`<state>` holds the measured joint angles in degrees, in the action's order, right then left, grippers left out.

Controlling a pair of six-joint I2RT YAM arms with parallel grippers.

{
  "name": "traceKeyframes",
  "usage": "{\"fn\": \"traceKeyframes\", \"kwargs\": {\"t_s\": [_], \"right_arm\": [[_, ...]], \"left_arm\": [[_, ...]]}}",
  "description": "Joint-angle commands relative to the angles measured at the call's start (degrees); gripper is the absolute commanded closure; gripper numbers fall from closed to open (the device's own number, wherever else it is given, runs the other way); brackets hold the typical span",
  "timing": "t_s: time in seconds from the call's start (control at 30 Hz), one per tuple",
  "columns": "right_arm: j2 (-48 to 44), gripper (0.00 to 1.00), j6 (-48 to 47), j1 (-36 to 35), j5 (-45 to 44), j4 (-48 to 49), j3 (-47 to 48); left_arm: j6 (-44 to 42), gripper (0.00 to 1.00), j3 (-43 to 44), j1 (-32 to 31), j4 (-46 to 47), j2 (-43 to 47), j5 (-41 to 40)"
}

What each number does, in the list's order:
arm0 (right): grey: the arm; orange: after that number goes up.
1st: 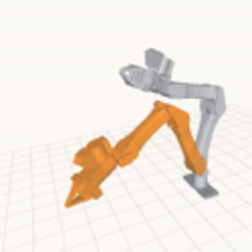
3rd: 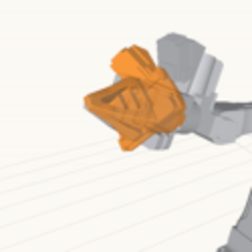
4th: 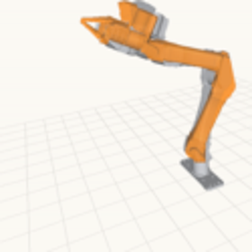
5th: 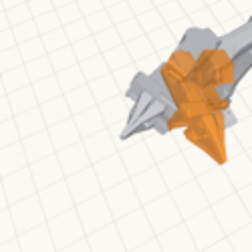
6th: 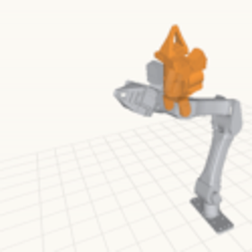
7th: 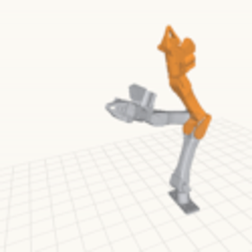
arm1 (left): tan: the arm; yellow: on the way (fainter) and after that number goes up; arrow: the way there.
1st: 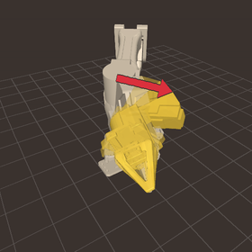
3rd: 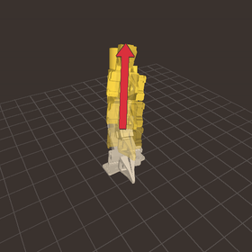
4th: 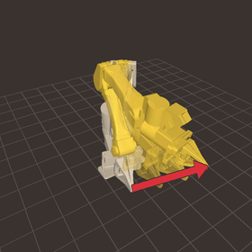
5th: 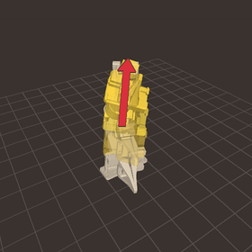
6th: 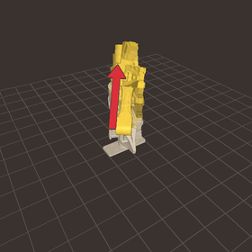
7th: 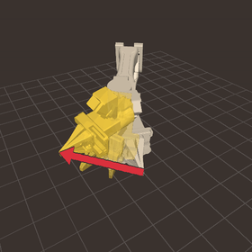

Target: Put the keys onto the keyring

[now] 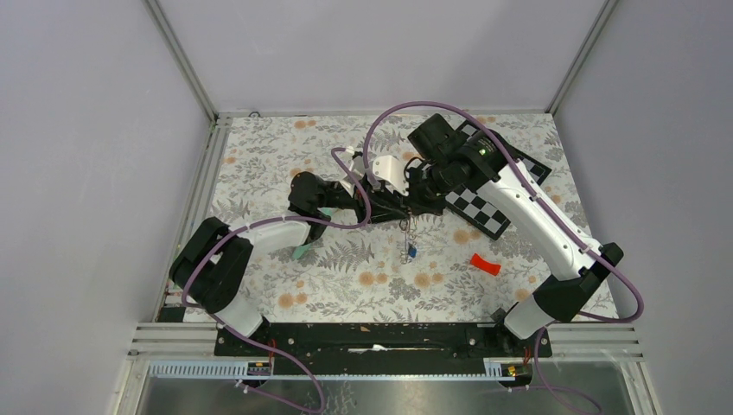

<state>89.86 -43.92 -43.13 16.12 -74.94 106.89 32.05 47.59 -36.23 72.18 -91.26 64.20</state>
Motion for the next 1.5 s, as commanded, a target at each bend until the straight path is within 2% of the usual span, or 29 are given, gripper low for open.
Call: {"fn": "traceKeyframes", "kwargs": {"t_s": [0.0,0.1,0.23,0.43,0.47,0.6,0.87,1.27,1.47], "right_arm": [[0.1,1.00,-0.6,-0.5,0.0,-0.5,1.0],[0.2,1.00,-0.6,-0.6,0.2,-0.5,0.7],[0.2,1.00,-0.5,-0.6,0.4,-0.4,0.6],[-0.6,1.00,0.7,-0.6,1.8,1.1,0.2],[-1.0,0.97,0.9,-0.6,2.1,1.6,-0.2],[-4.2,0.77,1.7,-0.5,2.6,5.4,-4.3],[-14.0,0.59,4.9,-0.4,3.2,16.8,-16.1],[-20.8,0.62,7.3,3.0,14.6,27.2,-25.3],[-23.4,0.73,9.0,5.9,20.6,35.4,-31.4]], "left_arm": [[0.2,0.81,0.7,-0.3,4.1,-0.1,-0.6],[0.4,0.86,1.0,-0.4,4.1,-0.2,-0.5],[0.5,1.00,1.1,-0.5,4.0,-0.5,-0.5],[0.5,1.00,0.5,-0.5,3.0,0.0,-0.5],[0.5,1.00,0.3,-0.4,2.9,0.3,-0.7],[2.6,1.00,-0.9,0.3,5.5,1.6,-1.3],[5.2,1.00,-3.1,0.8,8.9,5.0,0.0],[6.3,1.00,-4.7,0.8,10.3,7.2,-0.2],[7.2,1.00,-5.0,0.7,10.4,8.4,-0.6]]}}
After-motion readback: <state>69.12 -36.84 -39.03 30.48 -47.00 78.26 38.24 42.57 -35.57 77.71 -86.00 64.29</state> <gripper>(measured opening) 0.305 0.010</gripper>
